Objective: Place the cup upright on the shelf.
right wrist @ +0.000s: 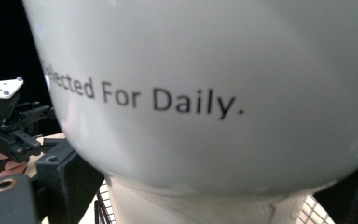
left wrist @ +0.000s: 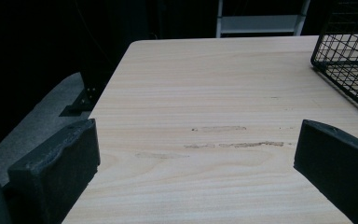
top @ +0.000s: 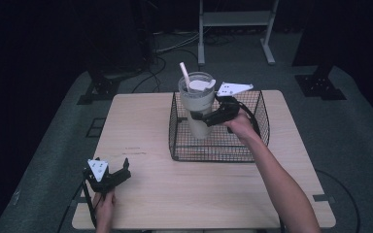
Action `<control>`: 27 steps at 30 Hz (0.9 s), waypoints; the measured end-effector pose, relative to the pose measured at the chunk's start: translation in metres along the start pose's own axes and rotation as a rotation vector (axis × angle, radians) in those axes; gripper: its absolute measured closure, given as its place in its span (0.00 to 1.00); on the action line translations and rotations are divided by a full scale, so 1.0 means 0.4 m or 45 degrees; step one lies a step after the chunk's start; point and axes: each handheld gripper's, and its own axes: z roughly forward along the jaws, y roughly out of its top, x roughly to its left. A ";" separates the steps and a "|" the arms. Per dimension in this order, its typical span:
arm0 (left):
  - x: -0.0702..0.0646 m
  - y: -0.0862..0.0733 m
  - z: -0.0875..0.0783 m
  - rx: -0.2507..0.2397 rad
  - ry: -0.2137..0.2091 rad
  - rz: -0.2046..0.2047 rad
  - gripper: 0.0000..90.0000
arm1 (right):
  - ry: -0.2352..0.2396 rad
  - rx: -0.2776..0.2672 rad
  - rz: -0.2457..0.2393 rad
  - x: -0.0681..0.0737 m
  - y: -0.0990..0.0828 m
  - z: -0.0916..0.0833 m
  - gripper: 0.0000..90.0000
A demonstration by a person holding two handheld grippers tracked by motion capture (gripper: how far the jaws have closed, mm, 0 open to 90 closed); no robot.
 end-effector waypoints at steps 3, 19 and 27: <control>0.000 0.000 -0.001 0.001 -0.001 0.001 0.00 | 0.008 0.014 0.002 -0.004 -0.014 0.014 0.08; 0.002 0.000 -0.002 0.002 -0.005 0.009 0.00 | 0.017 0.056 0.049 -0.041 -0.088 0.066 0.08; 0.001 0.000 -0.001 -0.006 -0.005 -0.002 0.00 | 0.012 0.122 0.062 -0.060 -0.119 0.088 0.08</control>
